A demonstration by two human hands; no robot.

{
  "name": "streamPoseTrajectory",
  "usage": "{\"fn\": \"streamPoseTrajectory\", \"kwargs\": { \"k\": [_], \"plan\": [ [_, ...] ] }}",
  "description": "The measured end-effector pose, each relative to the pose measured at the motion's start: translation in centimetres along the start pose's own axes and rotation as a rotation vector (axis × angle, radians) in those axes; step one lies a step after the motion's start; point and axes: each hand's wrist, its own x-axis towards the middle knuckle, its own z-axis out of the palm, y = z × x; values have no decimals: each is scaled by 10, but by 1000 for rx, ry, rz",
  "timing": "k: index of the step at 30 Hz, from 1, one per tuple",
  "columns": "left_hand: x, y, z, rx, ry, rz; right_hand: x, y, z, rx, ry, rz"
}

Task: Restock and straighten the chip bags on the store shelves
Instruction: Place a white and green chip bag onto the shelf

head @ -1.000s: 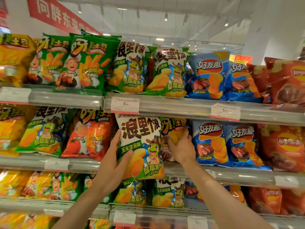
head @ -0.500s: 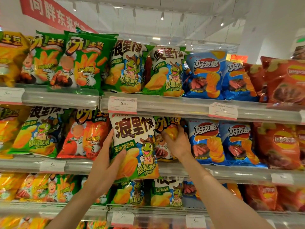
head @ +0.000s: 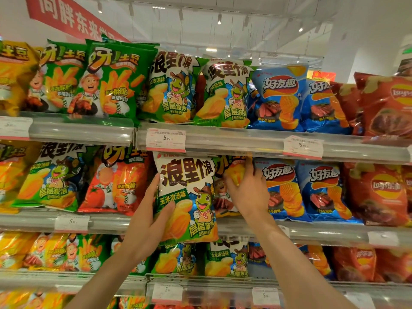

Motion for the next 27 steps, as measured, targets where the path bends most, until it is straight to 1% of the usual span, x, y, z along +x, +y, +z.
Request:
{"fn": "streamPoseTrajectory", "kwargs": {
  "k": [6,15,18,21,27],
  "plan": [
    [6,3,18,34,-27,26,-5,44,-33,104,52,27],
    [31,23,75,126,-27,65,-24,111,-82,239,68,178],
    [46,30,92,160,-10,96,-30,123,-89,265,51,200],
    [62,33,109,223,-27,95,-33,129,-93,273,45,206],
    [86,25,135,304,76,99,-35,135,-96,285,30,201]
  ]
}}
